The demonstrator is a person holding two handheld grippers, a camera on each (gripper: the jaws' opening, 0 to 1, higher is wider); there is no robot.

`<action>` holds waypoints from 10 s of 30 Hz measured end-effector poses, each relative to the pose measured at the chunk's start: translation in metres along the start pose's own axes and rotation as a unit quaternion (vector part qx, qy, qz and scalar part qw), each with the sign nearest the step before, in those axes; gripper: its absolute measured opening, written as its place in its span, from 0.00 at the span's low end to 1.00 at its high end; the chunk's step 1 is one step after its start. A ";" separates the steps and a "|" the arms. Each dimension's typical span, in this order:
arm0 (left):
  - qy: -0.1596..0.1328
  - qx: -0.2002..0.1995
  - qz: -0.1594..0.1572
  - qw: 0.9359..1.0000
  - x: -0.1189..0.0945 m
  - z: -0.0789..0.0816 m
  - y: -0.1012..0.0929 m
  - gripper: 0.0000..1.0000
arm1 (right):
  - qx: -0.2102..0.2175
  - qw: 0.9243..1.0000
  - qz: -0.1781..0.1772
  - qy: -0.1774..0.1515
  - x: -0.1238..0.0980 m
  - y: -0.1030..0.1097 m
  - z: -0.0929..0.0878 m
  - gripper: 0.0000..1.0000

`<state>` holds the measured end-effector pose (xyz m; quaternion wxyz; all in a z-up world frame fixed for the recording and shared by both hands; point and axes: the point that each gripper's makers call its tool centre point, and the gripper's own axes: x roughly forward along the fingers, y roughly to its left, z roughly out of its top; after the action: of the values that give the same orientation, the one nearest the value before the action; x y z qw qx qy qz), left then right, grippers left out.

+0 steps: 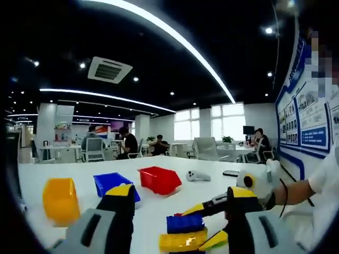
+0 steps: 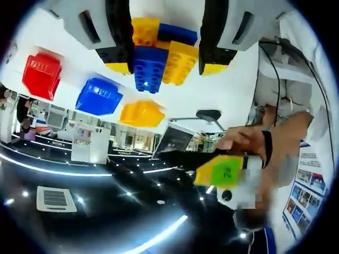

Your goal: Take apart the toy blocks one by one and place each separated block into its matching bin, sorting the blocks by their type until all the connected pieces are disassembled and separated into the correct bins

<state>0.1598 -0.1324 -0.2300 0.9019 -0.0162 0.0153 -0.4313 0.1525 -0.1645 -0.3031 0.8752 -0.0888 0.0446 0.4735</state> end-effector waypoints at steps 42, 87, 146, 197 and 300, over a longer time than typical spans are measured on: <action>0.083 0.031 0.009 0.996 0.034 -0.091 -0.030 0.51 | 0.033 0.998 -0.054 0.026 0.009 -0.025 0.002 0.27; 0.092 0.036 -0.010 0.995 0.034 -0.092 -0.030 0.50 | 0.116 0.986 -0.105 0.062 0.032 -0.140 0.035 0.26; 0.098 0.041 -0.021 0.994 0.022 -0.093 -0.016 0.50 | 0.053 0.998 -0.040 -0.013 -0.060 -0.109 0.033 0.66; 0.111 0.065 -0.286 0.950 0.020 -0.095 -0.067 0.50 | -0.038 0.966 0.242 0.084 -0.040 -0.013 -0.028 0.31; 0.063 0.048 -0.137 0.987 0.011 -0.093 -0.038 0.50 | 0.081 0.991 -0.078 0.071 -0.071 -0.025 -0.034 0.52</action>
<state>0.1335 -0.1666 -0.3219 0.8311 0.0527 0.0486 -0.5515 0.1351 -0.2430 -0.3225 0.9083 -0.0539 0.1374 0.3914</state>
